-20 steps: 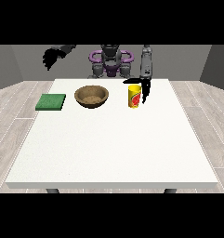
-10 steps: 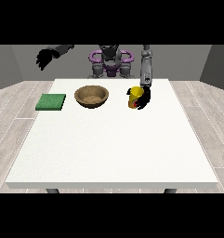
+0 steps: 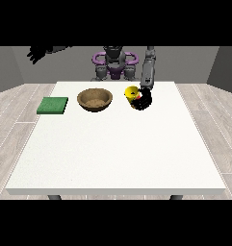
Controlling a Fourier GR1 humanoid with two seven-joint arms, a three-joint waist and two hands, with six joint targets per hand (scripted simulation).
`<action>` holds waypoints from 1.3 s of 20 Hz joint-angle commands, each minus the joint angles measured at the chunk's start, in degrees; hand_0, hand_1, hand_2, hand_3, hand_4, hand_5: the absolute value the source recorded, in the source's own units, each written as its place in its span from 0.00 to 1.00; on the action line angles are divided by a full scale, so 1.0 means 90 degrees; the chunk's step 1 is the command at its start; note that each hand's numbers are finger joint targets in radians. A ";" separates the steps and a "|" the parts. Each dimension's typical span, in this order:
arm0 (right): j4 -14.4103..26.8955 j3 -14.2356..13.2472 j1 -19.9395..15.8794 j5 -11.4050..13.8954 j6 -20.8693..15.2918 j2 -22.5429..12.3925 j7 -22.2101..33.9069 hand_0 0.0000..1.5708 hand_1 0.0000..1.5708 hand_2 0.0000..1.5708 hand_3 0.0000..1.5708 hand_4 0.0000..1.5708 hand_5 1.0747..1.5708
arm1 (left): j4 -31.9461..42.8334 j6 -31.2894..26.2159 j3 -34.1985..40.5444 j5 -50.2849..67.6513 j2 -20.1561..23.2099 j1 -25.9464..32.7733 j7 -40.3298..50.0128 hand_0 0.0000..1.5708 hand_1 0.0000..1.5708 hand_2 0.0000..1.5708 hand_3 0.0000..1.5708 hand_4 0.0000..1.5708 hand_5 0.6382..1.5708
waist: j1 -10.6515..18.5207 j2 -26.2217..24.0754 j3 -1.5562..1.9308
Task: Pick the cup and pour the ball into the bowl, then pick the bowl and place it on the pad
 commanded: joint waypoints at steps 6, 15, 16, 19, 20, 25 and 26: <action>0.1183 -0.0121 -0.0173 0.0002 0.0183 -0.0204 0.0084 0.00 0.00 0.00 0.16 0.40 0.98 | 0.0161 0.1871 -0.1670 -0.2466 0.0162 -0.0867 0.2127 0.85 0.85 1.00 1.00 0.90 0.95 | 0.0142 -0.0914 0.0020; 0.2273 -0.0246 -0.0027 0.0053 0.0540 -0.0304 -0.0192 0.00 0.00 0.00 0.05 0.44 0.98 | 0.1265 0.2238 -0.3571 -0.5409 -0.0398 -0.1628 0.5103 0.87 0.87 1.00 1.00 0.93 0.96 | 0.0343 -0.1543 0.0010; 0.2512 -0.0364 -0.0093 0.0077 0.0581 -0.0455 -0.0255 0.00 0.00 0.00 0.00 0.44 0.98 | 0.1228 0.1687 -0.3664 -0.5490 -0.0449 -0.1955 0.5364 0.87 0.87 1.00 1.00 0.93 0.96 | 0.0568 -0.1671 0.0004; 0.2803 -0.0360 0.0152 0.0089 0.0724 -0.0297 -0.0503 0.00 0.00 0.00 0.00 0.43 0.97 | 0.1177 0.1340 -0.4045 -0.5850 -0.0904 -0.2037 0.6096 0.87 0.87 1.00 1.00 0.93 0.96 | 0.0631 -0.1876 -0.0008; 0.2767 -0.0423 0.0110 0.0080 0.0600 -0.0436 -0.0272 0.00 0.00 0.00 0.00 0.44 0.97 | 0.1268 0.1296 -0.4056 -0.6089 -0.0884 -0.2139 0.6099 0.87 0.87 1.00 1.00 0.94 0.96 | 0.0674 -0.1871 -0.0013; 0.3262 -0.0337 -0.0272 0.0268 0.0619 -0.0424 -0.0545 0.00 0.00 0.00 0.10 0.44 0.97 | 0.1170 0.0347 -0.4924 -0.6846 -0.0925 -0.2953 0.7397 0.87 0.87 1.00 1.00 0.84 0.99 | 0.0708 -0.1873 -0.0006; 0.3175 -0.0400 -0.0150 0.0169 0.0775 -0.0456 -0.0638 0.00 0.00 0.00 0.11 0.44 0.97 | 0.1477 0.0355 -0.4858 -0.7144 -0.0925 -0.3105 0.7406 0.93 0.93 1.00 1.00 0.80 0.98 | 0.0655 -0.1734 -0.0009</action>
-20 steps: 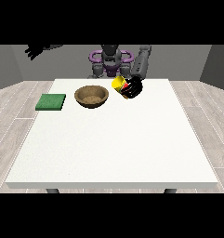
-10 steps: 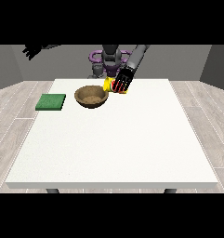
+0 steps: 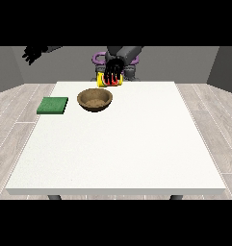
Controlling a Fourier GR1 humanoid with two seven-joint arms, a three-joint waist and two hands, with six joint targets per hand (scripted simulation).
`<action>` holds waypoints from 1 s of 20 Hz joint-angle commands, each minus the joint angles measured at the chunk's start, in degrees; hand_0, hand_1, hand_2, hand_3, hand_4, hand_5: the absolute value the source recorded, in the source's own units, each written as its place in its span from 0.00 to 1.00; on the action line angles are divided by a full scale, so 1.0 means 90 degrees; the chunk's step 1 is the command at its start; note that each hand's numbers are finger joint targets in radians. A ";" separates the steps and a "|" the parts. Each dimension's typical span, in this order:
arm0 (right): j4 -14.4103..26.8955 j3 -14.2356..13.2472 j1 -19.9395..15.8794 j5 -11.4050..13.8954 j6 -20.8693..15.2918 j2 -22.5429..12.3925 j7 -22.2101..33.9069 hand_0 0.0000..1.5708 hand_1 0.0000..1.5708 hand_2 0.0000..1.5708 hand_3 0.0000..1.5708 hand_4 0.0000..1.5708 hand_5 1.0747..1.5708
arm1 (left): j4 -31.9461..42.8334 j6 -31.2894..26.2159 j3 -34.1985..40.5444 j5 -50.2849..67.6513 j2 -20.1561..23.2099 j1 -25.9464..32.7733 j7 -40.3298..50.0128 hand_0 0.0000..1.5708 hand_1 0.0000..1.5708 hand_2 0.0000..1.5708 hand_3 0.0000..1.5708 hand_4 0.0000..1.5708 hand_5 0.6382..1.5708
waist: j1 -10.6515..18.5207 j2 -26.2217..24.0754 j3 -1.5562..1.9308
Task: Pick the cup and pour the ball into the bowl, then pick the bowl and place it on the pad
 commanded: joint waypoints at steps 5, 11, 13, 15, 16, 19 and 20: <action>0.0380 0.0235 -0.0232 0.0289 -0.0080 0.0168 -0.0185 0.00 0.00 0.00 0.18 0.44 0.96 | -0.0093 -0.1465 -0.1342 -0.1256 -0.0085 -0.0546 0.1380 0.77 0.77 1.00 1.00 0.67 1.00 | -0.0220 -0.0170 -0.0006; 0.0310 0.0456 -0.0659 0.0402 -0.0382 0.0369 -0.0056 0.00 0.00 0.00 0.21 0.44 0.96 | -0.0813 -0.2563 -0.1778 -0.1296 -0.0087 -0.0430 0.1299 0.21 0.21 0.81 1.00 0.69 1.00 | -0.0256 -0.0021 -0.0015; 0.0588 0.0222 -0.0781 0.0243 -0.0231 0.0036 0.0044 0.00 0.00 0.00 0.17 0.44 0.95 | -0.1171 -0.3121 -0.1862 -0.1236 -0.0087 -0.0554 0.1209 0.11 0.11 0.76 1.00 0.72 1.00 | -0.0144 -0.0086 -0.0014; 0.0469 0.0347 -0.0228 0.0544 -0.0533 0.0304 -0.0134 0.00 0.00 0.00 0.03 0.45 0.95 | -0.1308 -0.3168 -0.1764 -0.1297 -0.0087 -0.0213 0.0843 0.00 0.00 0.68 0.98 0.71 1.00 | 0.0144 -0.0470 -0.0015; 0.0120 0.0474 -0.0279 0.0377 -0.0653 0.0533 0.0224 0.00 0.00 0.00 0.03 0.45 0.95 | -0.1230 -0.3019 -0.1572 -0.1316 -0.0087 -0.0098 0.0986 0.00 0.00 0.67 0.98 0.70 1.00 | -0.0086 -0.0484 -0.0017; 0.0389 0.0206 -0.0205 0.0371 -0.0491 0.0189 -0.0007 0.00 0.00 0.00 0.03 0.45 0.95 | -0.1683 -0.1986 -0.0777 -0.0816 0.0353 -0.0199 0.0836 0.20 0.20 0.95 0.98 0.70 1.00 | 0.0379 -0.0477 -0.0022; 0.0254 0.0332 -0.0028 0.0612 -0.0735 0.0425 -0.0256 0.00 0.00 0.00 0.03 0.45 0.95 | -0.1814 -0.1585 -0.0527 -0.0564 0.0476 0.0051 0.0743 0.48 0.48 1.00 0.98 0.70 0.98 | 0.0419 -0.0439 -0.0027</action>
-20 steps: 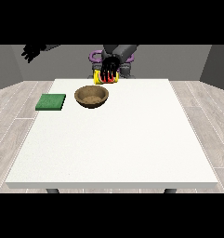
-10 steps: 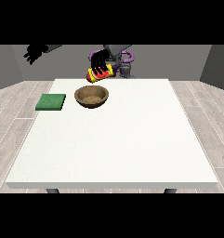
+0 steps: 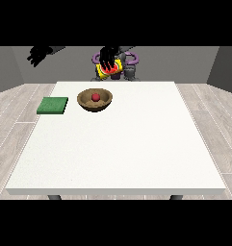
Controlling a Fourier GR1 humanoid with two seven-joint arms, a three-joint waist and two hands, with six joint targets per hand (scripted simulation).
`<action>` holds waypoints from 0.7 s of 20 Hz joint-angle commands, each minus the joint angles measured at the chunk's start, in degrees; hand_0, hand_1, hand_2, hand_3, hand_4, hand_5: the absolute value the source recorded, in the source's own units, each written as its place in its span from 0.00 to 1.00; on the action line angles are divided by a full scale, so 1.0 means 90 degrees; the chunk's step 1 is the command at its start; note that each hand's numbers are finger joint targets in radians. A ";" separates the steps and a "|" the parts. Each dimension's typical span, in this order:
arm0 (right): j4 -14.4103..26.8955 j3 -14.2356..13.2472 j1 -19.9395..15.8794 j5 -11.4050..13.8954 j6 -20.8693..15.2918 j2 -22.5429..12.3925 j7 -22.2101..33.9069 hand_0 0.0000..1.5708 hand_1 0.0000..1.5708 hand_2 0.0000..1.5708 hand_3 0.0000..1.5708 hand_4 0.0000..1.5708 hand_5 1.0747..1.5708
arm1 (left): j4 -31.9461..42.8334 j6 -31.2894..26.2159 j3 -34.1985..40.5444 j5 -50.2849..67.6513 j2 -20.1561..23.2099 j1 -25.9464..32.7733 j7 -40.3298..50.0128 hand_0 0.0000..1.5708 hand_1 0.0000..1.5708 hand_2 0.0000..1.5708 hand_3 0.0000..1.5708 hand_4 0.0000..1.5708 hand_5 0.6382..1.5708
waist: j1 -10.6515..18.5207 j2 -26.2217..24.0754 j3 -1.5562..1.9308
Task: Pick the cup and pour the ball into the bowl, then pick the bowl and place it on the pad
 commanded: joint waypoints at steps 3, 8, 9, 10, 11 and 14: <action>-0.0013 -0.0147 0.0174 0.0048 -0.0315 -0.0010 0.0052 0.00 0.00 0.00 0.11 0.47 0.96 | -0.1022 0.1203 0.1638 0.1688 0.0530 0.0597 -0.0906 0.66 0.66 0.96 0.73 0.84 0.99 | 0.0703 -0.0118 -0.0029; -0.0084 -0.0102 0.0124 0.0184 -0.0746 0.0242 0.0026 0.00 0.00 0.00 0.00 0.50 0.97 | -0.1865 0.1366 0.3596 0.3963 0.0606 0.0615 -0.1657 0.00 0.00 0.00 0.00 0.75 0.98 | 0.1120 0.0018 -0.0101; -0.0069 -0.0099 0.0198 0.0181 -0.0701 0.0246 0.0005 0.00 0.00 0.00 0.00 0.50 0.97 | -0.2033 0.1240 0.3935 0.4449 0.0580 0.0630 -0.1790 0.00 0.00 0.00 0.00 0.74 0.99 | 0.1160 -0.0026 -0.0094; -0.0064 -0.0111 0.0217 0.0233 -0.0825 0.0315 -0.0083 0.00 0.00 0.00 0.00 0.50 0.97 | -0.2181 0.1162 0.4249 0.4912 0.0489 0.0705 -0.1859 0.00 0.00 0.00 0.00 0.73 1.00 | 0.1272 -0.0025 -0.0092; -0.0084 -0.0027 0.0141 0.0329 -0.0918 0.0384 -0.0109 0.00 0.00 0.00 0.00 0.50 0.97 | -0.2272 0.0918 0.4582 0.5361 0.0562 0.0583 -0.1978 0.00 0.00 0.00 0.00 0.71 1.00 | 0.1389 0.0118 -0.0096; 0.0043 -0.0081 0.0216 0.0344 -0.1081 0.0498 -0.0158 0.00 0.00 0.00 0.00 0.49 0.97 | -0.2566 0.0110 0.5321 0.6646 0.0662 0.0646 -0.2356 0.00 0.00 0.00 0.00 0.67 1.00 | 0.1641 0.0273 -0.0046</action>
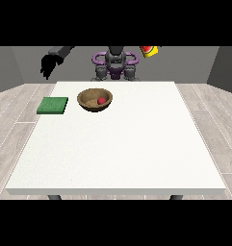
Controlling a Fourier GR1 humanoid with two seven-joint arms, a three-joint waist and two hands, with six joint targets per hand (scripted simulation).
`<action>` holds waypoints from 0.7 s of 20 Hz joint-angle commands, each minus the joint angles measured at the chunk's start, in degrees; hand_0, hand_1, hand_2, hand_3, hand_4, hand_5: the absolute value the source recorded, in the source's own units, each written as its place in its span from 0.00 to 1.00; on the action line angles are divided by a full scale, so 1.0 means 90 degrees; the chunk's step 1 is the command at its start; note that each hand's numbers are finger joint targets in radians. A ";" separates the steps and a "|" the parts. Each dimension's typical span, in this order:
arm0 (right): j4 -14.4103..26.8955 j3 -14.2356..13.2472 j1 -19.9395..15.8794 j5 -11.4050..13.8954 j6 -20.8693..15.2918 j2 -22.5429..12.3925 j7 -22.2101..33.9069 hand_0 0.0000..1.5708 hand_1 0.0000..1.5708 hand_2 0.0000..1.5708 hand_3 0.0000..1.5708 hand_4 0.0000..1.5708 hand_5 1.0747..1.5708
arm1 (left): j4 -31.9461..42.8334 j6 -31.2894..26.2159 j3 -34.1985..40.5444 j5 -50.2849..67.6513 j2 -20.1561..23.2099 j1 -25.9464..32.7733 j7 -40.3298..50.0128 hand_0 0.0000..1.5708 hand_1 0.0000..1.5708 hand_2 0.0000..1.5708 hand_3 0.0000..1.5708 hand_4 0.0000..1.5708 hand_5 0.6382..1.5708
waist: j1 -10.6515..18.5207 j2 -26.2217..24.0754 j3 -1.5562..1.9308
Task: Pick the cup and pour the ball into the bowl, then pick the bowl and place it on the pad
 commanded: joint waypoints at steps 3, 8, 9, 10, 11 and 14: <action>0.0031 0.0160 0.0225 0.0245 -0.0532 0.0667 -0.0450 0.00 0.00 0.00 0.00 0.46 0.99 | -0.0416 -0.1633 0.1610 0.2402 0.0698 0.0094 -0.0820 0.00 0.00 0.00 0.00 0.67 1.00 | 0.0421 0.0447 0.0048; 0.0516 0.0104 0.0224 0.0267 -0.0591 0.0909 -0.1036 0.00 0.00 0.00 0.00 0.47 0.99 | -0.0383 -0.2761 0.2272 0.3359 0.1475 0.0008 -0.0674 0.00 0.00 0.00 0.00 0.67 0.99 | 0.0680 0.0852 0.0074; 0.0436 0.0058 -0.0008 0.0149 -0.0696 0.1008 -0.1046 0.00 0.00 0.00 0.00 0.47 0.99 | -0.0295 -0.2891 0.2421 0.3429 0.1679 0.0179 -0.1034 0.00 0.00 0.00 0.00 0.67 0.99 | 0.0602 0.1108 0.0072; 0.0450 0.0298 0.0068 0.0269 -0.0683 0.1167 -0.1021 0.00 0.00 0.00 0.00 0.47 0.99 | -0.0324 -0.2825 0.2345 0.3403 0.1527 0.0576 -0.1037 0.00 0.00 0.00 0.00 0.67 0.98 | 0.0409 0.0849 0.0072; 0.0906 0.0056 -0.0056 0.0204 -0.0624 0.0993 -0.1314 0.00 0.00 0.00 0.00 0.47 0.99 | -0.0470 -0.3161 0.2344 0.3625 0.1674 0.0376 -0.0750 0.00 0.00 0.00 0.00 0.67 0.99 | 0.0702 0.0967 0.0076; 0.1308 0.0234 -0.0015 0.0295 -0.0350 0.1037 -0.1628 0.00 0.00 0.00 0.00 0.44 0.99 | -0.0470 -0.3181 0.2638 0.3812 0.2054 0.0484 -0.0770 0.00 0.00 0.00 0.00 0.63 0.99 | 0.0345 0.1101 0.0076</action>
